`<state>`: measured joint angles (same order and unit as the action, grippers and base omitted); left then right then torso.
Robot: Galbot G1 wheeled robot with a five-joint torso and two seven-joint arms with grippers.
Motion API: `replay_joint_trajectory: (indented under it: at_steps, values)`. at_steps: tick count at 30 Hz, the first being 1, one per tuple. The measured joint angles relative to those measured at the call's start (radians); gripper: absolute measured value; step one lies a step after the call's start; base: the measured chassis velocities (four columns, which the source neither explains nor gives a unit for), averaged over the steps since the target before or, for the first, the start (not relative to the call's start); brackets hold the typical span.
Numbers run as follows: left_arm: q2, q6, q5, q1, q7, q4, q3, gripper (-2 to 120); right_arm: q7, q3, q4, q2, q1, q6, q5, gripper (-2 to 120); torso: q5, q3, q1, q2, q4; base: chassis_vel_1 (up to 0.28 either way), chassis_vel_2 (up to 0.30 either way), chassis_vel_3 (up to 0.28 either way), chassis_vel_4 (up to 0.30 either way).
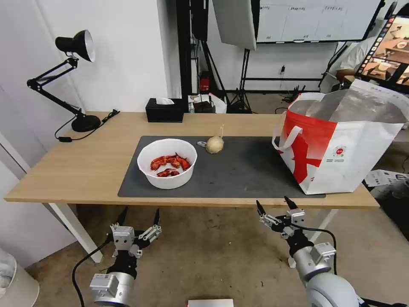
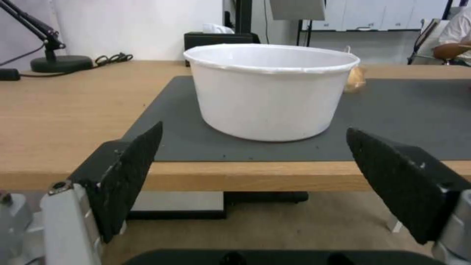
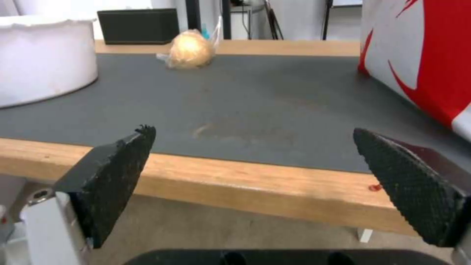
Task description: Pick up the trash from the table and place it into the takeout bag.
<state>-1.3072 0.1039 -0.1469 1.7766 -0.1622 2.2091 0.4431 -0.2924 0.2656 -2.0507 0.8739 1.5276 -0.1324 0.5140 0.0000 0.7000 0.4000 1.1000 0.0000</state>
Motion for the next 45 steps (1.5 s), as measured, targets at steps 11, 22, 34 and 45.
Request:
replay_joint_trajectory:
  at_steps: [11, 22, 34, 45]
  values:
    - [0.046, -0.014, -0.025, -0.043, 0.000, -0.021, -0.024, 100, 0.013, -0.067, -0.004, -0.053, -0.154, 0.040, 0.109, 100, 0.0005, 0.000, 0.000, 0.000, 0.0013, 0.000, 0.000, 0.000, 0.000]
    - [0.071, -0.027, -0.059, -0.082, 0.006, -0.045, -0.036, 100, 0.029, -0.439, 0.231, -0.121, -0.808, 0.126, 0.388, 100, 0.0004, 0.000, 0.000, 0.000, 0.0001, 0.000, 0.000, 0.000, 0.000]
    - [0.051, -0.023, -0.059, -0.080, 0.004, -0.066, -0.021, 100, 0.059, -0.725, 0.722, 0.168, -1.241, 0.169, 0.456, 100, -0.0003, 0.000, 0.000, 0.000, 0.0002, 0.000, 0.000, 0.000, 0.000]
    - [0.048, -0.020, -0.061, -0.082, 0.003, -0.085, -0.015, 100, 0.073, -0.776, 1.050, 0.389, -1.394, 0.346, 0.383, 100, -0.0003, 0.000, 0.000, 0.000, 0.0002, 0.000, 0.000, 0.000, 0.000]
